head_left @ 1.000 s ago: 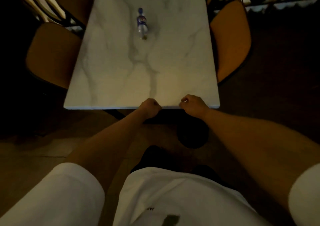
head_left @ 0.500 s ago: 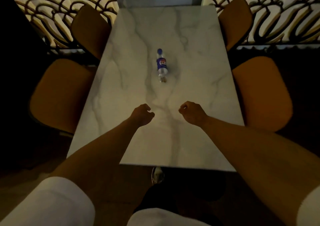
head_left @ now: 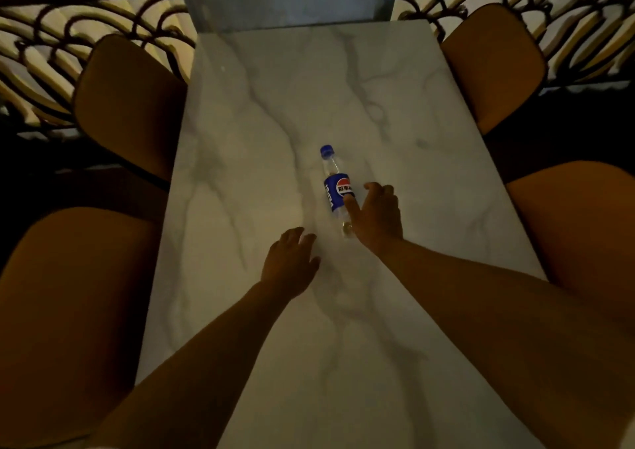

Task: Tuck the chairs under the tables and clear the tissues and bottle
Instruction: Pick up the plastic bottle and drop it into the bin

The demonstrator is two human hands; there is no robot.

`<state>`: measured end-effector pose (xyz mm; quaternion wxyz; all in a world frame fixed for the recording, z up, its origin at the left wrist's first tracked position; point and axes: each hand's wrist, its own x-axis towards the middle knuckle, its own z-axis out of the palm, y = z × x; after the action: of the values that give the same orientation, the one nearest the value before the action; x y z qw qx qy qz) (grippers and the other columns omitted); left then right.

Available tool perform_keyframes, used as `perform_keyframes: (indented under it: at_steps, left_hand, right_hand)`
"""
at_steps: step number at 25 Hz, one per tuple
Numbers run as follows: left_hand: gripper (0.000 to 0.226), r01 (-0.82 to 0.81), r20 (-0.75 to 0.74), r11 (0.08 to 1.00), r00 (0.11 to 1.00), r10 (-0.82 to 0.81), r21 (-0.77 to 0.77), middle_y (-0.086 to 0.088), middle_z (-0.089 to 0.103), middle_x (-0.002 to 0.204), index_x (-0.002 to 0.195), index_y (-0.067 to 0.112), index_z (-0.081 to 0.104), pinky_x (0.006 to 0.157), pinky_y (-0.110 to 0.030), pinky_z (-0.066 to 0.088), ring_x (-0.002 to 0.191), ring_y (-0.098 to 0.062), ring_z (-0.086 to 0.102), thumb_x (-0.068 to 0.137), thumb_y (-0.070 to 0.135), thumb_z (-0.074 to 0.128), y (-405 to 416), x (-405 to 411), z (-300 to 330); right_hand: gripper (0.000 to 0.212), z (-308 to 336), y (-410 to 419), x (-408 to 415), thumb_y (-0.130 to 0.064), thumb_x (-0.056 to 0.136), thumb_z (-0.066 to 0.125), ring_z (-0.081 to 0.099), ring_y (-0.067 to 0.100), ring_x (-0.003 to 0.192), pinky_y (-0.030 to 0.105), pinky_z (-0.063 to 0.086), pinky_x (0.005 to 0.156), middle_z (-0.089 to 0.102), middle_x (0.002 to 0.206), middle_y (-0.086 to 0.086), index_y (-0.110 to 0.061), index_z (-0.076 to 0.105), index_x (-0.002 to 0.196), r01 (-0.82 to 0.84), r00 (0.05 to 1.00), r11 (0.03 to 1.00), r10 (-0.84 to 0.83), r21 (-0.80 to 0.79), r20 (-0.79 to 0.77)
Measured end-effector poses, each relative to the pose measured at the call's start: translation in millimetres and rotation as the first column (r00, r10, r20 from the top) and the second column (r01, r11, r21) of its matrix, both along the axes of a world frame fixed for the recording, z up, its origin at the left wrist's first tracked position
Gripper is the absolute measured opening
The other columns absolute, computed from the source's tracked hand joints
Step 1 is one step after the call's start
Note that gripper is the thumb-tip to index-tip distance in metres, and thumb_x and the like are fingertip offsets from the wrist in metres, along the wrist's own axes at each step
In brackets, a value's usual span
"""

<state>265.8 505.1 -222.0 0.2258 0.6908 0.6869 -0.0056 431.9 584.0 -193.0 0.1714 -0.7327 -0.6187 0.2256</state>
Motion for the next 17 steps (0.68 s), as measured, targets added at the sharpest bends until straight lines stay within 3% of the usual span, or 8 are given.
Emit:
perform_keyframes:
  at_steps: [4,10,14,17]
  left_hand:
    - [0.066,0.152,-0.092,0.985,0.983,-0.159,-0.085,-0.009,0.027,0.16,0.148,0.021,0.037,0.119,-0.049,0.027,0.147,-0.029,0.025,0.092,0.043,0.064,9,-5,-12]
    - [0.066,0.138,-0.103,0.984,0.983,-0.15,-0.114,-0.011,0.02,0.163,0.149,0.021,0.037,0.121,-0.05,0.023,0.15,-0.03,0.018,0.092,0.04,0.065,7,1,-12]
    - [0.063,0.134,-0.095,0.981,0.984,-0.148,-0.139,-0.011,0.029,0.157,0.145,0.019,0.041,0.118,-0.047,0.03,0.144,-0.03,0.028,0.09,0.033,0.068,-4,14,-6]
    - [0.062,0.182,-0.052,0.972,0.98,-0.192,-0.147,-0.008,0.034,0.155,0.144,0.019,0.042,0.116,-0.045,0.033,0.141,-0.028,0.033,0.09,0.032,0.068,-22,40,5]
  right_hand:
    - [0.065,-13,20,-15,-0.051,0.096,0.051,0.055,0.029,0.118,0.041,0.053,0.094,0.043,0.139,0.016,-0.012,0.033,0.145,-0.003,0.998,0.993,-0.004,-0.118,-0.066]
    - [0.074,-29,2,-18,-0.041,0.092,0.064,0.053,0.03,0.125,0.043,0.053,0.098,0.045,0.14,0.016,-0.011,0.027,0.148,-0.037,0.99,0.981,0.01,-0.192,-0.137]
    - [0.097,-21,-29,6,-0.043,0.082,0.074,0.052,0.033,0.124,0.043,0.051,0.099,0.038,0.143,0.016,-0.016,0.014,0.153,-0.093,0.992,0.954,0.064,-0.286,-0.11]
    - [0.098,-9,-61,39,-0.042,0.082,0.075,0.049,0.035,0.128,0.044,0.05,0.101,0.027,0.149,0.017,-0.018,0.014,0.154,-0.188,0.982,0.935,0.169,-0.3,-0.088]
